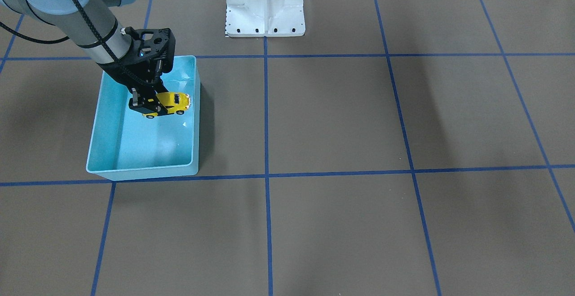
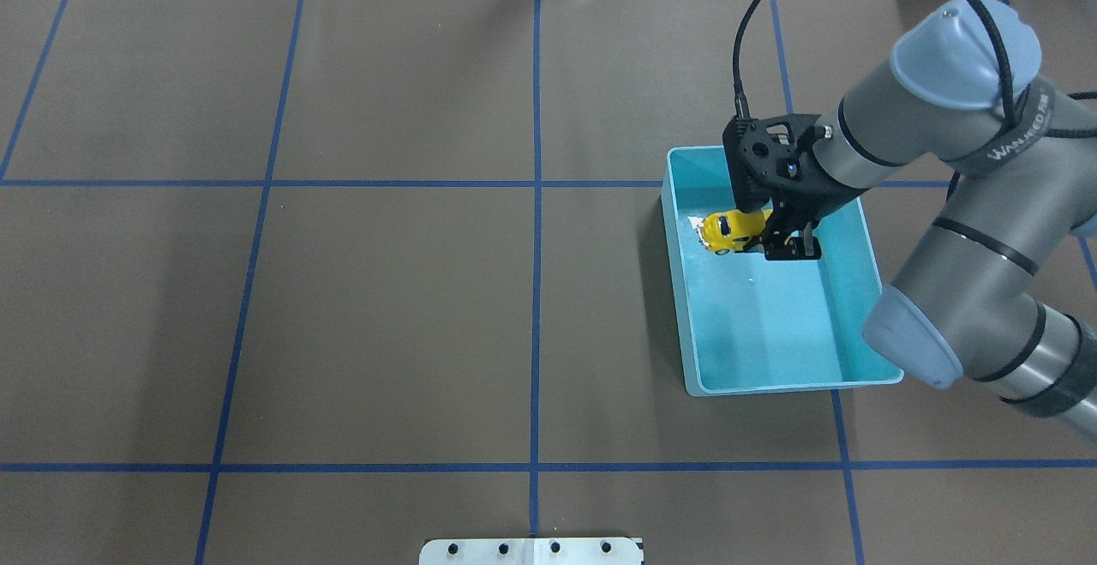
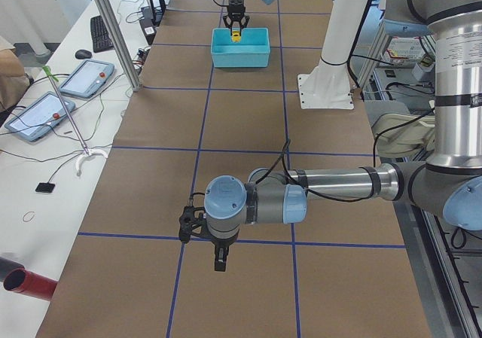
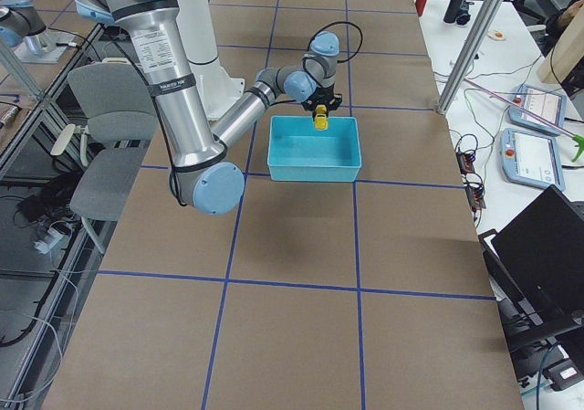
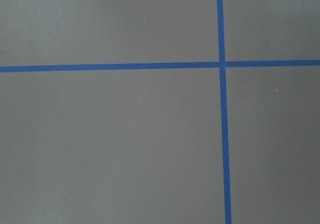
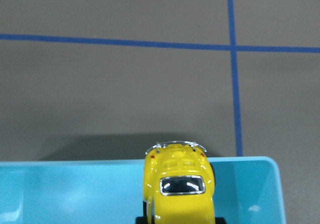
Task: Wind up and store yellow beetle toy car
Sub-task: 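Lift the car with the right gripper and lower it into the bin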
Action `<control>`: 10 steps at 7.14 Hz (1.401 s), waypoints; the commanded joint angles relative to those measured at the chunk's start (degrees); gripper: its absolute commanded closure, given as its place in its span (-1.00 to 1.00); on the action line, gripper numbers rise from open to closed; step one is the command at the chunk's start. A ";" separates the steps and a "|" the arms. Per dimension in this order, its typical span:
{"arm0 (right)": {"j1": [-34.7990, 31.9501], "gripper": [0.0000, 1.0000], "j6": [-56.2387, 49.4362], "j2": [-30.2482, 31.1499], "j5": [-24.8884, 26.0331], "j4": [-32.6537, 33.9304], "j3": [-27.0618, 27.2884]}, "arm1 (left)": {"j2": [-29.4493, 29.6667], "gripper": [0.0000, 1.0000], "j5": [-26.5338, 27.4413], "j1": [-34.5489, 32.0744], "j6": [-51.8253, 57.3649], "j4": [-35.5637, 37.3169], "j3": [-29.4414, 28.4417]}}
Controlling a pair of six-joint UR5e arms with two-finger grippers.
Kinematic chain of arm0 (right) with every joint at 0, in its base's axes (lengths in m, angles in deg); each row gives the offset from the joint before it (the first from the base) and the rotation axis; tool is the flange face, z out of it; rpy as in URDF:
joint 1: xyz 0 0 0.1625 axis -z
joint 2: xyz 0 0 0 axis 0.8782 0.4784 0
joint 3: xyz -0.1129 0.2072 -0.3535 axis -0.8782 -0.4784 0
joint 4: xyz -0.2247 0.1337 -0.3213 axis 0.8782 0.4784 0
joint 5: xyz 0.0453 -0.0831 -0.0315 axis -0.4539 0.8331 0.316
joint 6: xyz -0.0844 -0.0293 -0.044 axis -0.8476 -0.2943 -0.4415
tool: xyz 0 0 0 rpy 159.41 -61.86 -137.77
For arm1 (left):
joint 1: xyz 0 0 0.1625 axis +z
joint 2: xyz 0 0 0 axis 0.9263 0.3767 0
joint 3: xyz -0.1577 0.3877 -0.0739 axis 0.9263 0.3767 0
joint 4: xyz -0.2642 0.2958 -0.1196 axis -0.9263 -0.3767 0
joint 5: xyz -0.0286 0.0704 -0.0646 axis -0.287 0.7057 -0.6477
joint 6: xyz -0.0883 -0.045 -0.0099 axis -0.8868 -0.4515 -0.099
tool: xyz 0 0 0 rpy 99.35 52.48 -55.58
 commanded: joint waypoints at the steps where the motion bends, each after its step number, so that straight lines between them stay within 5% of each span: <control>1: 3.19 1.00 -0.77 6.68 1.90 -6.13 0.08 | 0.00 -1.00 0.00 0.05 -0.04 -0.01 -0.18; 7: 6.81 1.00 -2.79 6.79 5.86 -6.41 -6.25 | 0.00 -1.00 0.09 0.05 -0.13 -0.01 -0.27; 8: 6.81 -0.27 -2.61 6.53 5.95 -6.41 -6.08 | 0.00 -1.00 0.09 0.05 -0.05 0.08 -0.27; 9: 6.81 -0.99 -2.87 6.52 5.95 -7.02 -6.07 | 0.00 -1.00 0.09 0.05 -0.13 -0.01 -0.27; 10: 6.12 -1.00 -2.44 6.52 5.69 -7.29 -5.73 | 0.00 -1.00 0.09 0.05 -0.13 -0.01 -0.27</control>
